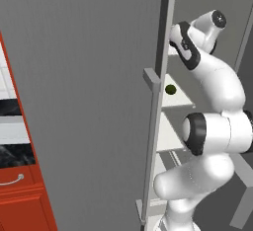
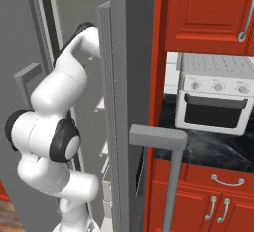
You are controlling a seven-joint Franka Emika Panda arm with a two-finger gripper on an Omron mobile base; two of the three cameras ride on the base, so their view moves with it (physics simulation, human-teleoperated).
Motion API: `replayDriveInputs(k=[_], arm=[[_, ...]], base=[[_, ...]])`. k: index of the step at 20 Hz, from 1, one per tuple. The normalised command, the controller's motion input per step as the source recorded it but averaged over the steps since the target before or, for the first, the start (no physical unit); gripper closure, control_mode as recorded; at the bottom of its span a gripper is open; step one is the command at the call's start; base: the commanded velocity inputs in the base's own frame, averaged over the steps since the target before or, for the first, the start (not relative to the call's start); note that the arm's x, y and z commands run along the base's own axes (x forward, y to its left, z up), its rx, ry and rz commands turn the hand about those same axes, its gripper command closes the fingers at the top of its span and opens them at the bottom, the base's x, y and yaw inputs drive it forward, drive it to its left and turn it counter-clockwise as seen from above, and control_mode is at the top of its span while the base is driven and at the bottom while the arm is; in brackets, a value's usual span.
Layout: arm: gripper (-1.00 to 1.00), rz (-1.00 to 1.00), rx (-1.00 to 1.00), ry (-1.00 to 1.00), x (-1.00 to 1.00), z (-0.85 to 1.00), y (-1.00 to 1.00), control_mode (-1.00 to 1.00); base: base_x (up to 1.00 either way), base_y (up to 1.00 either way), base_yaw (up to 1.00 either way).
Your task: Take the lime and broccoli out of the freezer and place them in the tupperware container on the counter. Then put the tupperware containing the vegetables back in the freezer.
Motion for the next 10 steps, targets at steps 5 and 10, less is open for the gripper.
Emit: replayDriveInputs(k=[5, 10], arm=[[1.00, -0.01, 0.00, -0.01, -1.00, 0.00, 0.00, -1.00], [1.00, -0.01, -0.02, 0.00, -1.00, 0.00, 0.00, -1.00]], base=[[0.00, 0.00, 0.00], [0.00, 0.00, 0.00]])
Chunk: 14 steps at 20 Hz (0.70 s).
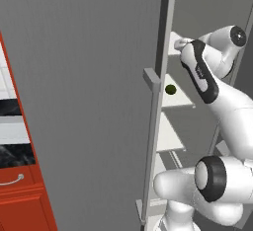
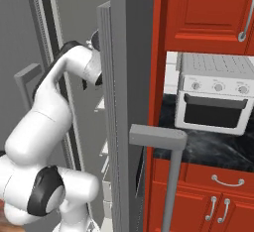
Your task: Take the lime and broccoli out of the freezer and place them in the tupperware container on the counter. Then put the tupperware containing the vegetables back in the freezer.
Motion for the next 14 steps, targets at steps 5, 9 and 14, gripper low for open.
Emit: replayDriveInputs(k=[5, 9, 14], arm=[[1.00, -0.01, -0.04, 0.09, -1.00, 0.00, 0.06, -1.00], [1.00, 0.00, -0.06, 0.15, -1.00, -0.06, 0.15, -1.00], [1.00, 0.00, -0.10, 0.22, -0.84, -0.29, 0.32, -1.00]], base=[[0.00, 0.00, 0.00], [0.00, 0.00, 0.00], [0.00, 0.00, 0.00]])
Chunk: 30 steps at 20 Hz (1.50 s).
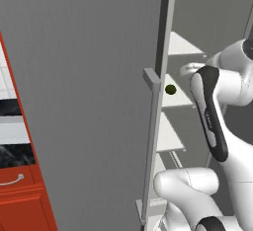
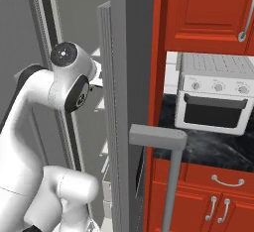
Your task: Take the lime and broccoli out of the freezer and place them in the tupperware container on the counter. Then put the tupperware containing the vegetables back in the freezer.
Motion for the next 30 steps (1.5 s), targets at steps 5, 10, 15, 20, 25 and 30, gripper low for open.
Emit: replayDriveInputs(k=[5, 10, 15, 20, 25, 30], arm=[[1.00, -0.01, -0.14, 0.22, -0.46, -0.45, 0.36, -1.00], [1.00, -0.01, -0.08, 0.25, -0.22, -0.36, 0.17, -1.00], [1.00, -0.01, -0.03, 0.11, -0.40, -0.17, 0.11, 1.00], [1.00, 0.00, 0.00, 0.00, 0.00, 0.00, 0.00, 1.00], [1.00, 0.00, 0.00, 0.00, 0.00, 0.00, 0.00, 1.00], [1.00, 0.00, 0.00, 0.00, 0.00, 0.00, 0.00, 1.00]], base=[[0.00, 0.00, 0.00], [0.00, 0.00, 0.00], [-0.20, 0.02, -0.01], [-1.00, 0.27, -0.03], [-0.57, 0.93, 0.00], [-0.02, 1.00, 0.00]])
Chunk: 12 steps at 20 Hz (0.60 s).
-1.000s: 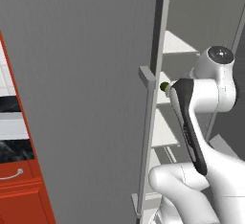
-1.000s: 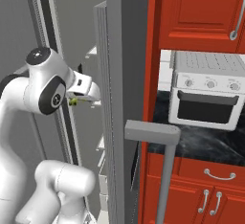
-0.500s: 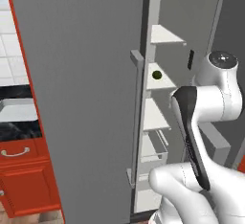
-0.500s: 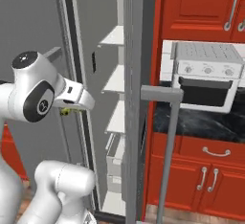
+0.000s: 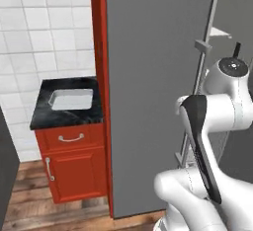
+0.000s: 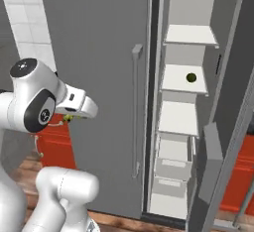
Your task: Take the lime and broccoli out of the freezer and place them in the tupperware container on the counter. Then put the tupperware containing the vegetables back in the freezer.
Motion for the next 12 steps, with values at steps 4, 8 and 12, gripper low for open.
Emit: replayDriveInputs(k=[4, 8, 12], arm=[[1.00, 0.00, 0.00, 0.00, 0.00, 0.00, 0.00, 1.00], [1.00, 0.00, 0.00, 0.00, 0.00, 0.00, 0.00, 1.00], [1.00, 0.00, 0.00, 0.00, 0.00, 0.00, 0.00, 1.00]], base=[[0.00, 1.00, 0.00], [0.04, 1.00, 0.00], [0.39, 0.98, -0.01]])
